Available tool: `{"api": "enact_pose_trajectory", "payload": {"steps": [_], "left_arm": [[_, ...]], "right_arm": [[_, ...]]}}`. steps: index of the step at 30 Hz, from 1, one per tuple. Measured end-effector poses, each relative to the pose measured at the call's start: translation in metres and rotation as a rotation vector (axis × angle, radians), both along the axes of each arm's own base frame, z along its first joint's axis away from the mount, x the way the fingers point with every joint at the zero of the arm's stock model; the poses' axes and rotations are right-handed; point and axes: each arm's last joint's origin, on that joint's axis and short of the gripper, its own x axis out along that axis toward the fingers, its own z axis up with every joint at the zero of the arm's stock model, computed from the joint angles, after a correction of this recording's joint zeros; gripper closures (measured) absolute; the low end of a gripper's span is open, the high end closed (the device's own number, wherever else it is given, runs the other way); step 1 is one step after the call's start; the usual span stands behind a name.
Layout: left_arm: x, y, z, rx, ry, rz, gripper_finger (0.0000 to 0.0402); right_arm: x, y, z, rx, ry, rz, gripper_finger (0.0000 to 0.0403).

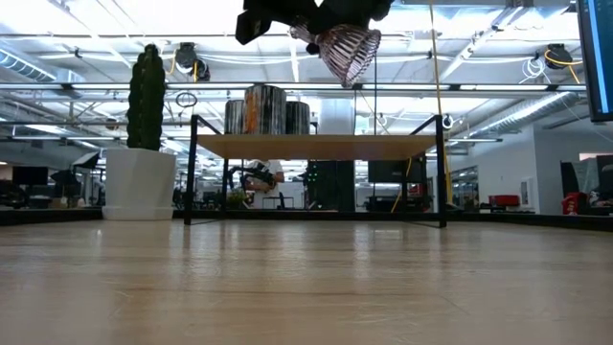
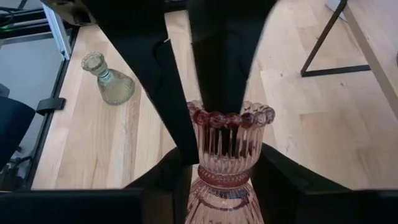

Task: Pick & Place candle stick holders
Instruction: Put the top pink glass candle holder on the shelf

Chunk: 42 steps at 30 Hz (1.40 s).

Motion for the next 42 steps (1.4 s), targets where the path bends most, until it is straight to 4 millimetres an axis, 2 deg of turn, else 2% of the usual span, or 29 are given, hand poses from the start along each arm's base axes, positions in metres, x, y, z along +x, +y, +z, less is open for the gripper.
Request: {"api": "enact_pose_trajectory", "payload": {"steps": [5, 9, 17, 22, 26, 29, 34, 37, 42], "left_arm": [[-0.001, 0.0, 0.0, 0.003, 0.006, 0.003, 0.028], [-0.002, -0.001, 0.003, -0.007, -0.006, -0.019, 0.0243], [-0.016, 0.003, 0.018, 0.0, -0.033, -0.03, 0.0208], [-0.038, 0.005, 0.029, -0.073, 0.008, 0.02, 0.0207], [-0.053, 0.001, 0.027, -0.08, 0.105, 0.097, 0.0206], [-0.065, -0.007, 0.018, -0.033, 0.218, 0.161, 0.0206], [-0.074, -0.021, 0.01, 0.023, 0.266, 0.227, 0.0206], [-0.078, -0.028, 0.004, 0.034, 0.288, 0.264, 0.0206], [-0.085, -0.038, 0.001, 0.032, 0.315, 0.292, 0.0206]], "right_arm": [[0.0, 0.0, 0.0, -0.001, 0.004, 0.004, 0.0281], [-0.001, -0.001, -0.003, -0.022, 0.027, -0.009, 0.0286], [-0.004, -0.002, -0.006, -0.041, 0.066, -0.035, 0.0286], [-0.009, -0.006, 0.0, -0.078, 0.058, -0.056, 0.0286], [-0.015, -0.018, 0.014, -0.169, -0.006, -0.138, 0.0286], [-0.019, -0.031, 0.023, -0.27, -0.047, -0.235, 0.0286], [-0.025, -0.058, 0.041, -0.396, -0.127, -0.385, 0.0286], [-0.031, -0.075, 0.042, -0.444, -0.099, -0.452, 0.0286], [-0.035, -0.102, 0.049, -0.447, -0.15, -0.542, 0.0285]]}}
